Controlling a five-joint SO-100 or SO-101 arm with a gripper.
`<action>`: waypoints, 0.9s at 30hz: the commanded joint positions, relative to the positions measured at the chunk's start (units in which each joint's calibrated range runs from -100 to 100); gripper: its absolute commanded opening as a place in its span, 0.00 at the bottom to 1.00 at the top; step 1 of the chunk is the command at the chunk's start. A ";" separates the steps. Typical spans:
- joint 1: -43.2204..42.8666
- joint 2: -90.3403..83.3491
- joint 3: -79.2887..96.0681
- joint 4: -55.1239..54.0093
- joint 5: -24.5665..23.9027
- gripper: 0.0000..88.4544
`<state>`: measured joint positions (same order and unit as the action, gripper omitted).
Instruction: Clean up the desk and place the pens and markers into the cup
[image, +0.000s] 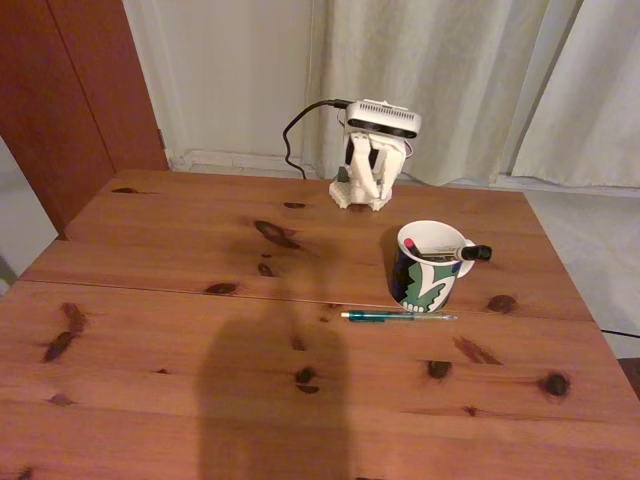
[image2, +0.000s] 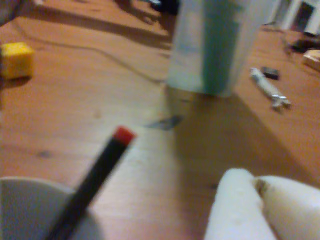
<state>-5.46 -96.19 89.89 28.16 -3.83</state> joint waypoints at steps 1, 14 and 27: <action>0.44 -1.50 1.99 -1.62 0.27 0.01; 0.04 -1.41 9.75 8.70 3.41 0.01; 0.44 -1.41 9.75 12.57 3.31 0.01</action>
<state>-5.10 -96.78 98.98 40.52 -0.85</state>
